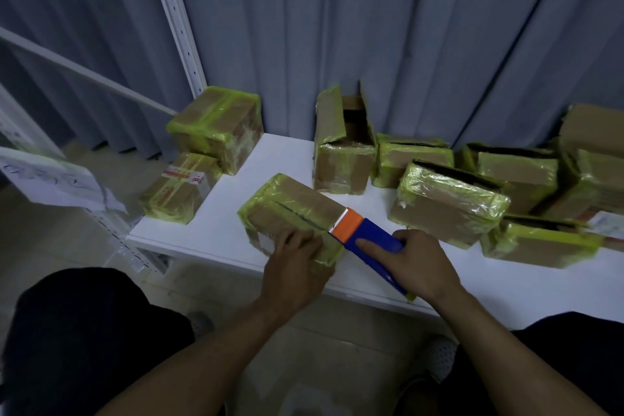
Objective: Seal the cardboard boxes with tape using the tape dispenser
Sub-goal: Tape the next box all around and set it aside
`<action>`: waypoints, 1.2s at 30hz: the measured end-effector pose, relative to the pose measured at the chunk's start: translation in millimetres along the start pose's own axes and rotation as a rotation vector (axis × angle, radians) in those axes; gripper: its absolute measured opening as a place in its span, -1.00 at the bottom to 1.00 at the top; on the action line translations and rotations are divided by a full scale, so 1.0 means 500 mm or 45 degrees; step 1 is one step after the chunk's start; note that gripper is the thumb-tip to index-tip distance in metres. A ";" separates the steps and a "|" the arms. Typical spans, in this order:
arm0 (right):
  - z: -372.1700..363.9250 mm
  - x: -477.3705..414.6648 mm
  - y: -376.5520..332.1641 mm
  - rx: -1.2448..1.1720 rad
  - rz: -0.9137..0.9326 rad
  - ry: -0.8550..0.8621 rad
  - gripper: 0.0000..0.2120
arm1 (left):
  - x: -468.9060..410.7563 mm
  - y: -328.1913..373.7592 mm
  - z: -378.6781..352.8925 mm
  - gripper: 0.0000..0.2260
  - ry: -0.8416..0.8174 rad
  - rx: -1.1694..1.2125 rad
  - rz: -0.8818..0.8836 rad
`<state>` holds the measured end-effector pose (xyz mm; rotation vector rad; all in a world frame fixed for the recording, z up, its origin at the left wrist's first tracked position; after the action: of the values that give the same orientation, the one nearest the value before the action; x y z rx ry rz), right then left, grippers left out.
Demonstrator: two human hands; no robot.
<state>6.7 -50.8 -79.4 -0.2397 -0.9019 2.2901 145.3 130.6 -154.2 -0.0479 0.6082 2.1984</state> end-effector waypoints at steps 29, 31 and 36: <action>-0.014 0.051 -0.013 -0.150 0.186 -0.326 -0.59 | -0.017 -0.008 0.157 -0.79 -0.311 0.972 0.497; -0.014 0.054 -0.018 -0.199 0.205 -0.338 -0.63 | -0.008 -0.002 0.163 -0.82 -0.332 0.976 0.507; -0.009 0.060 -0.032 -0.271 0.260 -0.354 -0.64 | -0.006 -0.006 0.172 -0.91 -0.279 1.013 0.527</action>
<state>-6.6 -20.4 -70.3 -0.1093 -1.3203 2.4539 163.7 167.9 -78.7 0.7807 1.4096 2.1344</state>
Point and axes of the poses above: each hand's wrist, its own x-axis away from the middle knuckle, its own z-axis out of the back of the hand, y = z × x, the point moved 2 cm from there along -x, towards the middle knuckle, and after that the axes turned 4 degrees about -x, right-handed, at the moved point
